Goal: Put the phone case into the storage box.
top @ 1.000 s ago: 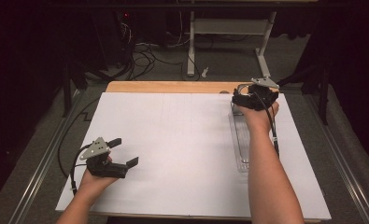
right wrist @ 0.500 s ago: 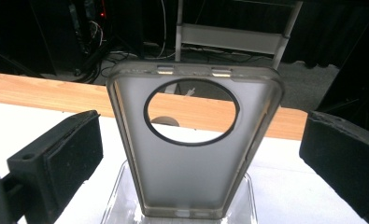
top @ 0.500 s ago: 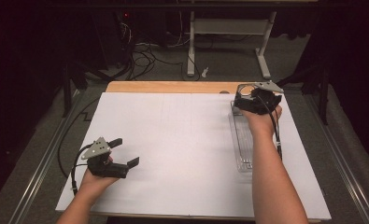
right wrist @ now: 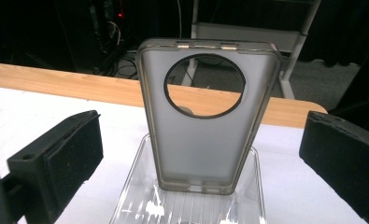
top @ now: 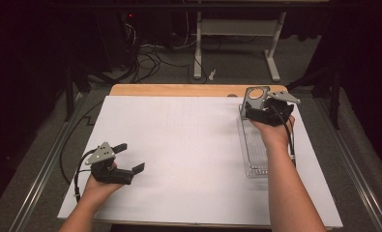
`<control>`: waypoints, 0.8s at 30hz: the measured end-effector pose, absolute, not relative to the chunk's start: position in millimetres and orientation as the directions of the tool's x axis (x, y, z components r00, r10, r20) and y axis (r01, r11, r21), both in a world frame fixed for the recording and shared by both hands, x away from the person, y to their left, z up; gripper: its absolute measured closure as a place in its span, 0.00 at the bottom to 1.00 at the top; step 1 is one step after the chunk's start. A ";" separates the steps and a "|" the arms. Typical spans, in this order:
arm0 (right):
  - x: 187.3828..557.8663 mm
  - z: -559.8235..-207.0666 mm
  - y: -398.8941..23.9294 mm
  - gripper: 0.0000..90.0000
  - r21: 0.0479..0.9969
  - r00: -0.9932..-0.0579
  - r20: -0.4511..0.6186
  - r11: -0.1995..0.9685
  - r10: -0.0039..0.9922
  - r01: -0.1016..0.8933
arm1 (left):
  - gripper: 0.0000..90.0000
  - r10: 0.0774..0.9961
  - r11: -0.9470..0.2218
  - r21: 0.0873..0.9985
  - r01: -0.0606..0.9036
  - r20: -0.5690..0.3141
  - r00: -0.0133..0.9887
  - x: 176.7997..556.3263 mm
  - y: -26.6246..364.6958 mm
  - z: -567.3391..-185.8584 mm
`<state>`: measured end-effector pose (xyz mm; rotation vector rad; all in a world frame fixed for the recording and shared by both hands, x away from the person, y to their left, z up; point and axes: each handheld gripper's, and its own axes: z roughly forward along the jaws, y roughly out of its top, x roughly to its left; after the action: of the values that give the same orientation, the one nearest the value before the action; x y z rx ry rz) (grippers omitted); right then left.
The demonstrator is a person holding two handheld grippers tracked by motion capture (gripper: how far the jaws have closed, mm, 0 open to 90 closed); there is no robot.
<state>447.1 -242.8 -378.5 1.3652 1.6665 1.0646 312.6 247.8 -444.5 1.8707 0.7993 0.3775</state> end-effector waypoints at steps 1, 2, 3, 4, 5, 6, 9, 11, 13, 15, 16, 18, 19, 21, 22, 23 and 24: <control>445.0 -378.1 -243.8 0.00 0.916 -0.181 -0.026 0.096 0.983 0.389 | 0.00 0.677 -0.259 0.898 0.356 -0.095 0.730 312.6 247.8 -444.5; 443.0 -378.0 -244.9 0.00 0.916 -0.184 -0.028 0.098 0.982 0.388 | 0.00 0.677 -0.260 0.897 0.357 -0.095 0.730 312.6 247.8 -444.6; 440.8 -377.7 -246.1 0.00 0.917 -0.187 -0.027 0.099 0.982 0.386 | 0.00 0.677 -0.261 0.897 0.357 -0.094 0.730 312.6 247.7 -444.6; 438.6 -377.3 -247.4 0.00 0.919 -0.189 -0.021 0.094 0.982 0.383 | 0.00 0.677 -0.261 0.897 0.357 -0.094 0.730 312.5 247.6 -444.5; 436.4 -376.8 -248.6 0.00 0.920 -0.191 -0.014 0.087 0.982 0.381 | 0.00 0.677 -0.261 0.897 0.357 -0.093 0.730 312.4 247.4 -444.5; 434.1 -376.1 -249.8 0.00 0.922 -0.194 -0.011 0.085 0.981 0.377 | 0.00 0.677 -0.261 0.897 0.357 -0.093 0.730 312.3 247.1 -444.5; 426.4 -373.4 -251.6 0.00 0.926 -0.208 -0.011 0.088 0.978 0.368 | 0.00 0.677 -0.263 0.897 0.356 -0.091 0.730 312.0 247.2 -444.4; 420.7 -371.6 -252.2 0.00 0.927 -0.221 -0.014 0.096 0.975 0.363 | 0.00 0.677 -0.261 0.897 0.356 -0.093 0.730 312.2 247.8 -444.3; 414.9 -369.7 -253.2 0.00 0.930 -0.234 -0.002 0.088 0.972 0.358 | 0.00 0.680 -0.257 0.898 0.358 -0.096 0.727 312.7 248.5 -444.2; 409.2 -367.8 -254.2 0.00 0.932 -0.245 0.008 0.082 0.969 0.352 | 0.00 0.682 -0.257 0.898 0.358 -0.094 0.725 313.0 249.2 -444.1; 406.4 -367.1 -254.4 0.00 0.933 -0.250 0.009 0.082 0.968 0.352 | 0.00 0.683 -0.257 0.898 0.358 -0.094 0.725 313.0 249.4 -444.0; 400.9 -365.7 -255.1 0.00 0.934 -0.260 0.012 0.082 0.966 0.348 | 0.00 0.684 -0.258 0.897 0.358 -0.092 0.724 312.7 249.5 -443.7; 398.1 -365.0 -255.7 0.00 0.936 -0.264 0.014 0.080 0.964 0.343 | 0.00 0.684 -0.258 0.898 0.357 -0.091 0.724 312.6 249.2 -443.7; 392.8 -364.1 -256.9 0.00 0.937 -0.274 0.017 0.080 0.962 0.339 | 0.00 0.683 -0.260 0.897 0.357 -0.090 0.724 312.6 249.0 -443.8; 390.1 -364.0 -257.4 0.00 0.938 -0.280 0.020 0.079 0.960 0.338 | 0.00 0.684 -0.260 0.896 0.359 -0.091 0.724 312.7 248.8 -443.9; 387.6 -363.9 -257.9 0.00 0.939 -0.284 0.017 0.082 0.959 0.335 | 0.00 0.684 -0.262 0.896 0.359 -0.090 0.723 312.7 248.8 -444.0; 384.6 -363.8 -258.1 0.00 0.940 -0.288 0.008 0.091 0.958 0.329 | 0.00 0.685 -0.263 0.895 0.359 -0.089 0.723 312.7 248.7 -444.0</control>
<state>384.6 -258.1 -363.8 1.2767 1.7071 1.2045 312.7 248.7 -444.0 1.8774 0.8089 0.3876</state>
